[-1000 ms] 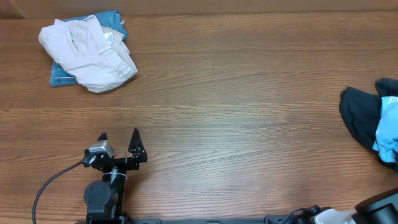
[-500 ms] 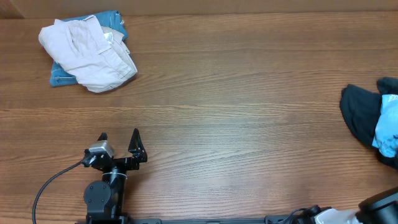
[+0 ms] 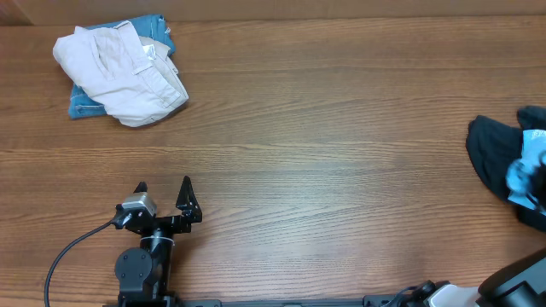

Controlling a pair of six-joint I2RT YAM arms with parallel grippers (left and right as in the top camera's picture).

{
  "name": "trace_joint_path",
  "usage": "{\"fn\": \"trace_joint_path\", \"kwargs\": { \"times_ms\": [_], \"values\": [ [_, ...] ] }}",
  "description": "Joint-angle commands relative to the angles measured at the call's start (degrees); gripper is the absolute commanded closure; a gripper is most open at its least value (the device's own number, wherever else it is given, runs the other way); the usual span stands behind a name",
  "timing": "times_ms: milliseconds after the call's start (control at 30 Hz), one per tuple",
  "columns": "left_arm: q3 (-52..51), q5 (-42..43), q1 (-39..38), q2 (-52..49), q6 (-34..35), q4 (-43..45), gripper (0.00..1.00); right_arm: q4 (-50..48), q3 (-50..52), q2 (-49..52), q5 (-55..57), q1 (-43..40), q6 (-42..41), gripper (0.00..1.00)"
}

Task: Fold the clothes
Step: 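Reach the right gripper to the right pile and grasp the light-blue T-shirt, then drag the light-blue T-shirt leftward onto the table center with the right gripper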

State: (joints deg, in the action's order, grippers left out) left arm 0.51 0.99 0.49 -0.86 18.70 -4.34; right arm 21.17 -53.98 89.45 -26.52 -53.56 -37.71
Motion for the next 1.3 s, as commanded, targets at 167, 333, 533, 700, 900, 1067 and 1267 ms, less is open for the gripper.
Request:
{"fn": "trace_joint_path", "kwargs": {
  "times_ms": [167, 333, 533, 700, 900, 1067, 1267],
  "values": [
    [-0.2, -0.5, 0.3, 0.5, -0.7, -0.1, 0.00, -1.8, -0.5, -6.0, -2.1, 24.1, 5.2, 0.93],
    [-0.2, -0.5, 0.3, 0.5, -0.7, -0.1, 0.00, -1.2, -0.5, -6.0, -1.7, 41.8, 6.3, 0.92],
    [-0.2, -0.5, 0.3, 0.5, -0.7, -0.1, 0.00, -1.4, -0.5, -5.9, -1.7, 63.9, 6.0, 0.92],
    [-0.2, -0.5, 0.3, 0.5, -0.7, -0.1, 0.00, -8.0, -0.5, -4.3, -4.0, 79.4, -0.2, 0.93],
    [-0.2, -0.5, 0.3, 0.5, -0.7, -0.1, 0.00, -17.5, -0.5, -3.9, 0.3, 92.2, -4.7, 0.92],
    [-0.2, -0.5, 0.3, 0.5, -0.7, -0.1, 0.00, -18.4, -0.5, -3.3, -2.2, 94.1, -4.0, 0.85],
    [-0.2, -0.5, 0.3, 0.5, -0.7, -0.1, 0.00, -18.3, -0.7, -3.3, 2.9, 91.4, -2.7, 0.14]
  ]
}}
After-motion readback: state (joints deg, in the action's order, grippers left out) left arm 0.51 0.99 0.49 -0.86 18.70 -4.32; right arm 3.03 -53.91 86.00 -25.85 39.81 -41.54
